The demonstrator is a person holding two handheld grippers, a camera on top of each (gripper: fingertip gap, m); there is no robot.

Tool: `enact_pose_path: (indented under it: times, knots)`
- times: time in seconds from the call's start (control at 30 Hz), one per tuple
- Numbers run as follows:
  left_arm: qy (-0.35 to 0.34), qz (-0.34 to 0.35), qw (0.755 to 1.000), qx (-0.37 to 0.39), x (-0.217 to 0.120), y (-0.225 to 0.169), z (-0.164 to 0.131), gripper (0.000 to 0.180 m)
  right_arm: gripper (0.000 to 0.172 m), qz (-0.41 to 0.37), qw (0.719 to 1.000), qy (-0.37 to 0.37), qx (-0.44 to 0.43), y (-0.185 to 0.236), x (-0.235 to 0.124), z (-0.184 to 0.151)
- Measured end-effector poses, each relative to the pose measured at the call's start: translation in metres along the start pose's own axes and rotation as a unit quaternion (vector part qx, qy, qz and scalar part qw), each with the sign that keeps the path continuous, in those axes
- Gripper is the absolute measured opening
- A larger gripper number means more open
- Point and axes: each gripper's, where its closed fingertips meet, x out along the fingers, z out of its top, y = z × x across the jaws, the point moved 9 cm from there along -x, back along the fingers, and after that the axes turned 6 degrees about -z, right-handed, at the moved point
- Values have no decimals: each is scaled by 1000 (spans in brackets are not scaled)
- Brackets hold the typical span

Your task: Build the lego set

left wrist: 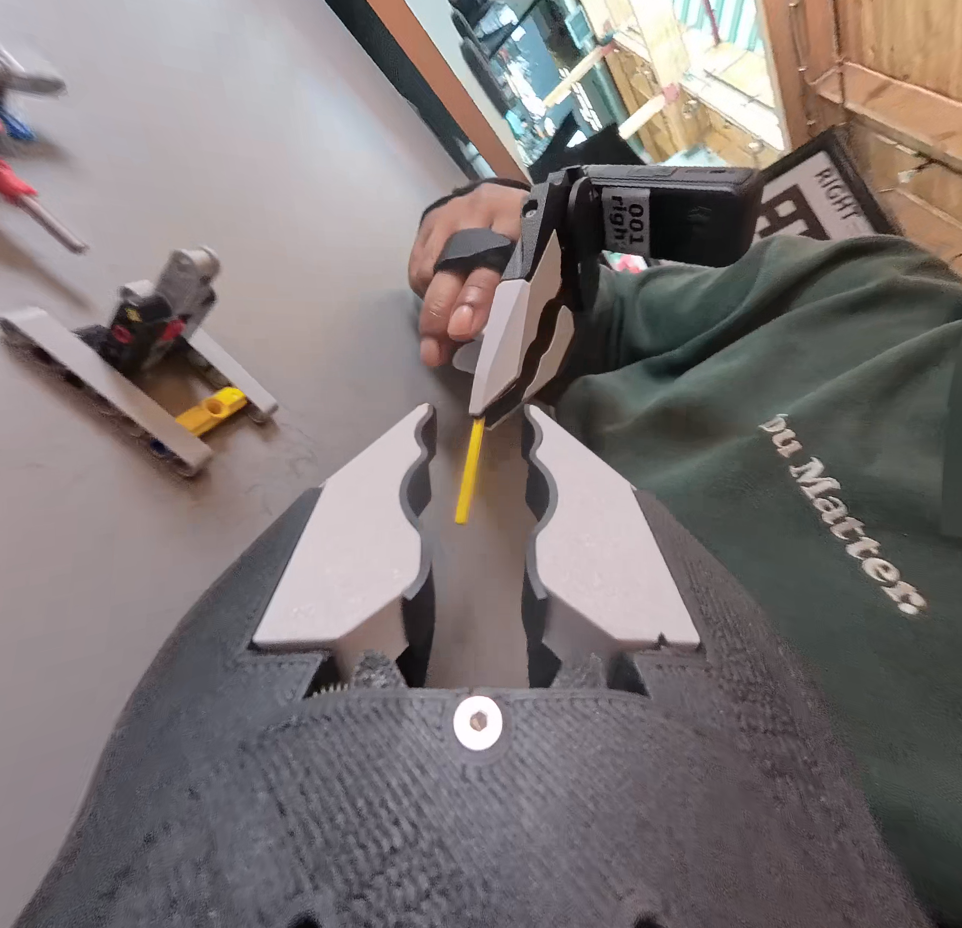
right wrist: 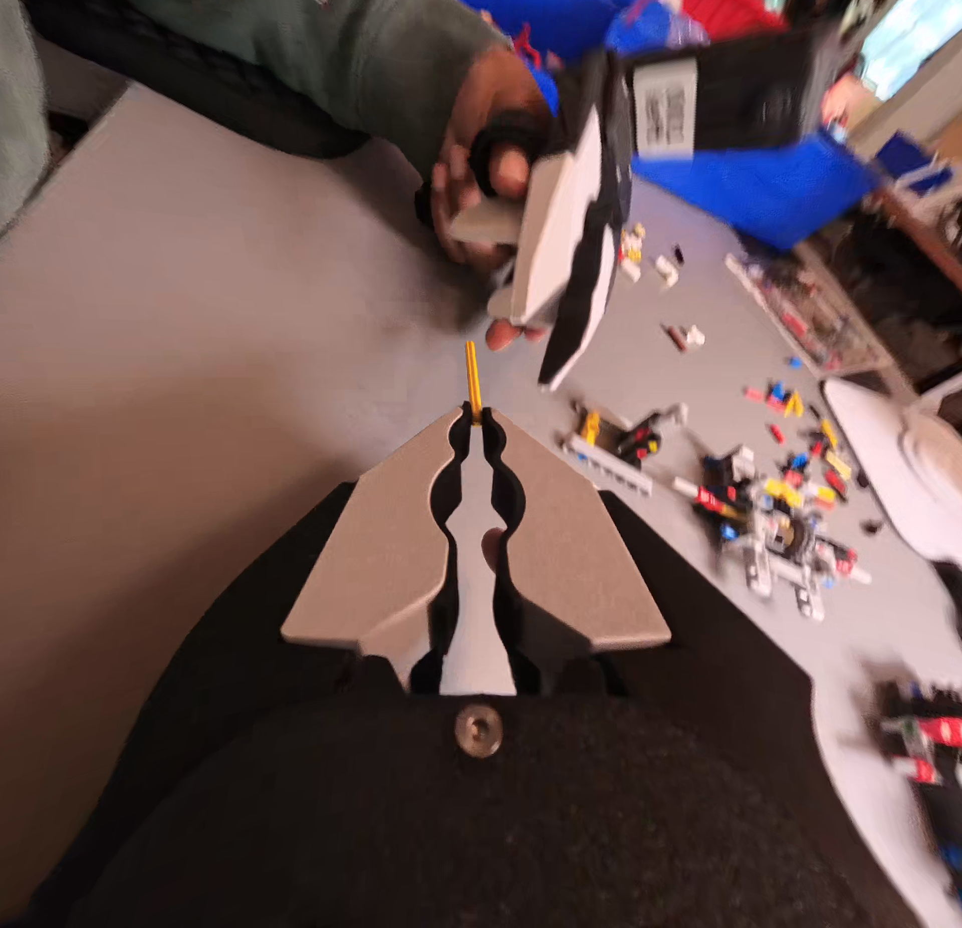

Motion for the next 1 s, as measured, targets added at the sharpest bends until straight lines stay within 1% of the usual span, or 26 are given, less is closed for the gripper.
enact_pose_path:
  times: [0.1,0.2,0.3,0.43,0.6,0.67,0.73,0.8,0.87,0.93,1.0]
  knots:
    - [-20,77,994,71,-6,-1,7,35,1,-18,996,89,22,-17,-5,-18]
    - [-21,157,977,140,-10,-1,11,37,1,-35,985,167,15,-30,-11,-31]
    - [-27,204,961,187,-12,-1,13,37,2,-32,975,219,10,-37,-14,-39]
    - [-30,226,950,214,-14,-2,15,36,3,-25,973,229,2,-41,-12,-40]
    - [-37,239,943,227,-17,-4,18,36,4,-1,969,249,9,-46,-10,-38]
    - [-43,249,938,238,-19,-7,20,36,7,1,968,251,18,-49,-10,-38]
    - [-47,274,925,259,-28,-17,27,36,14,-4,968,250,26,-51,-12,-39]
    - [-46,319,902,287,-51,-39,41,36,16,-16,973,228,38,-54,-17,-35]
    - [-49,382,870,307,-92,-72,55,32,16,-28,980,187,58,-56,-27,-28]
    - [-49,458,837,295,-147,-103,61,29,16,-53,985,145,78,-61,-39,-23]
    - [-35,528,809,254,-209,-126,57,25,16,-82,986,101,103,-64,-51,-20]
